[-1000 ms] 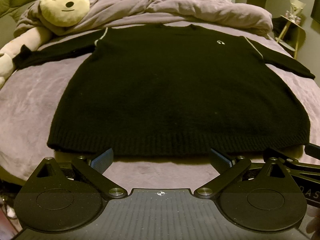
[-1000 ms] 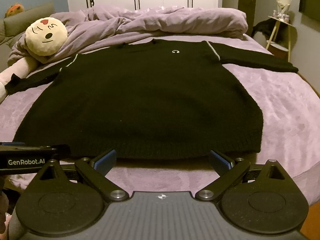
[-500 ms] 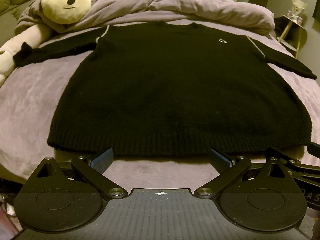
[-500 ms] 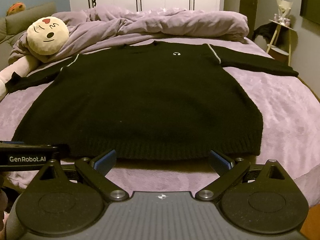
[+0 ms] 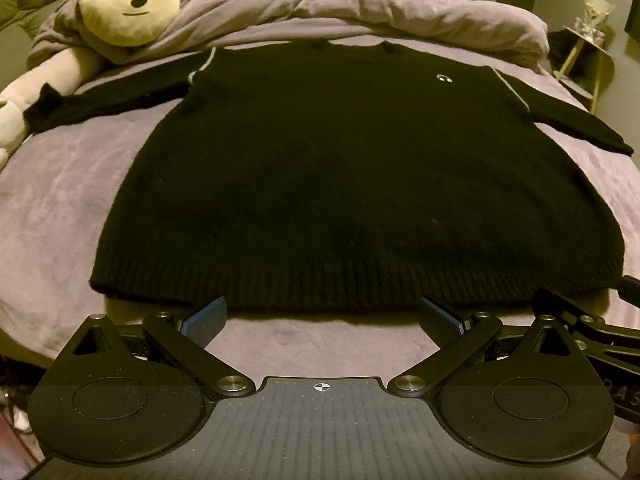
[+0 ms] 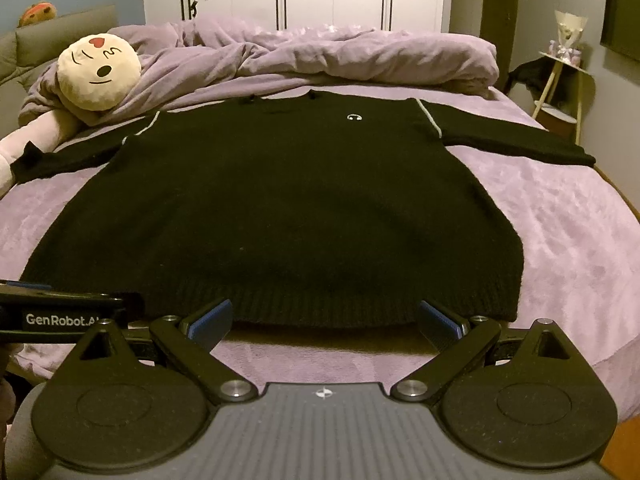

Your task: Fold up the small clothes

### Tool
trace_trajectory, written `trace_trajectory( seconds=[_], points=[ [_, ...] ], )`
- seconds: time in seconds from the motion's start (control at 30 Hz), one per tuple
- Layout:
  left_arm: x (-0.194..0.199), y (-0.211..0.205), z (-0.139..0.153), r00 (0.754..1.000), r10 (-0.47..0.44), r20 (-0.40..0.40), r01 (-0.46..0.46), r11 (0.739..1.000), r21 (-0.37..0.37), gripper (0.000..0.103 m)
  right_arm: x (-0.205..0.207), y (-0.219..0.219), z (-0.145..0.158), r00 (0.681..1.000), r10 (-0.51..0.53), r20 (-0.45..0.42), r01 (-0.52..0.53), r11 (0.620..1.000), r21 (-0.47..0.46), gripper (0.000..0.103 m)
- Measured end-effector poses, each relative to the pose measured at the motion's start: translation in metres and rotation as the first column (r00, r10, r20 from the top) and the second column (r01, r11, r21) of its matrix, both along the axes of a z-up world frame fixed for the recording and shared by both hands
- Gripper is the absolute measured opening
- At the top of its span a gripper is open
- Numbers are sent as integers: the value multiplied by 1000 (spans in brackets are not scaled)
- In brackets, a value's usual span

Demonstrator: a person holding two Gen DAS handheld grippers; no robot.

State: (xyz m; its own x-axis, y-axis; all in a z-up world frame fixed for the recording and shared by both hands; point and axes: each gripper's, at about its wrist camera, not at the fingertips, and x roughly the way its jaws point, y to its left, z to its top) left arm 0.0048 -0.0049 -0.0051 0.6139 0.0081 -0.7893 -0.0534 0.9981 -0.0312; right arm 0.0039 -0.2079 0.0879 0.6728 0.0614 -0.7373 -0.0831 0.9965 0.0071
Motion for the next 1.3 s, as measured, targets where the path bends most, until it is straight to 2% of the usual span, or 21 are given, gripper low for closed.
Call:
trace_trajectory(
  seconds=[0.57,1.3],
  points=[
    [2,-1,-4,1000,-6,-7,6,1000,9,103,1,-10,-3,1000,3,6,-4,997,81,99],
    [4,-7,-5,1000,-4,-13,5,1000,25,103,1,-11,-8,999,19,34,-21,997,76,99]
  ],
)
